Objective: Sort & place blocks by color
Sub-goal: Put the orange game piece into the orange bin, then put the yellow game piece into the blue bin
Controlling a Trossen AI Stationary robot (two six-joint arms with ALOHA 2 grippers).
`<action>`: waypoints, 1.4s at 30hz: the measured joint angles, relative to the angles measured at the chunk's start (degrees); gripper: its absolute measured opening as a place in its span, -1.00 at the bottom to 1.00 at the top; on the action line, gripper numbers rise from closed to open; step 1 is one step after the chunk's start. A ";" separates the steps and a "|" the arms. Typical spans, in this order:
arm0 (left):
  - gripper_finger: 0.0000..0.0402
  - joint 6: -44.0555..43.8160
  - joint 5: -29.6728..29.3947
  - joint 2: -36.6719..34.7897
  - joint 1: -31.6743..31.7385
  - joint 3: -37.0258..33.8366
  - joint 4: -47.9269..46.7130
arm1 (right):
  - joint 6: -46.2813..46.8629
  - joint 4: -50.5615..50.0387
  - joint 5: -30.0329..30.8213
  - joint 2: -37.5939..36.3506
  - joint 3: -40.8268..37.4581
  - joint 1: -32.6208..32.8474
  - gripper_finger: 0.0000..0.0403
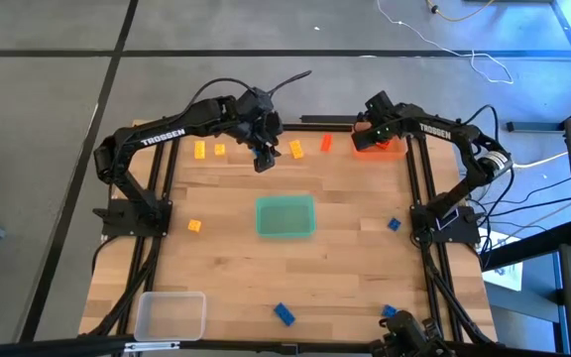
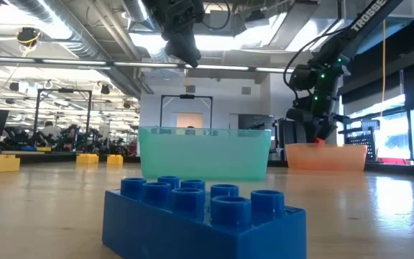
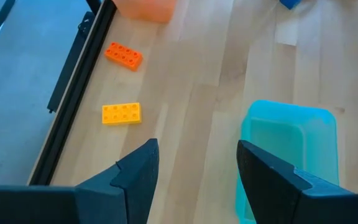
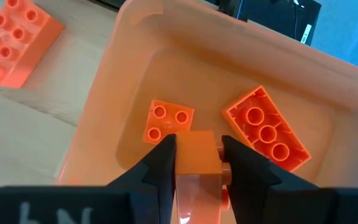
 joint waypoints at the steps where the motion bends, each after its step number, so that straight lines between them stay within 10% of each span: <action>1: 0.03 0.00 0.00 0.00 0.00 0.00 -0.03 | 0.93 0.08 0.00 0.01 0.00 0.00 -0.44; 22: 0.03 -0.85 -4.43 0.02 0.00 0.00 -6.40 | 1.71 0.62 -0.04 -0.01 0.26 0.00 -0.03; 42: 0.03 -51.74 -6.41 -1.07 -9.91 -5.27 -43.96 | -12.85 -6.53 -17.02 -0.23 17.75 9.81 -0.02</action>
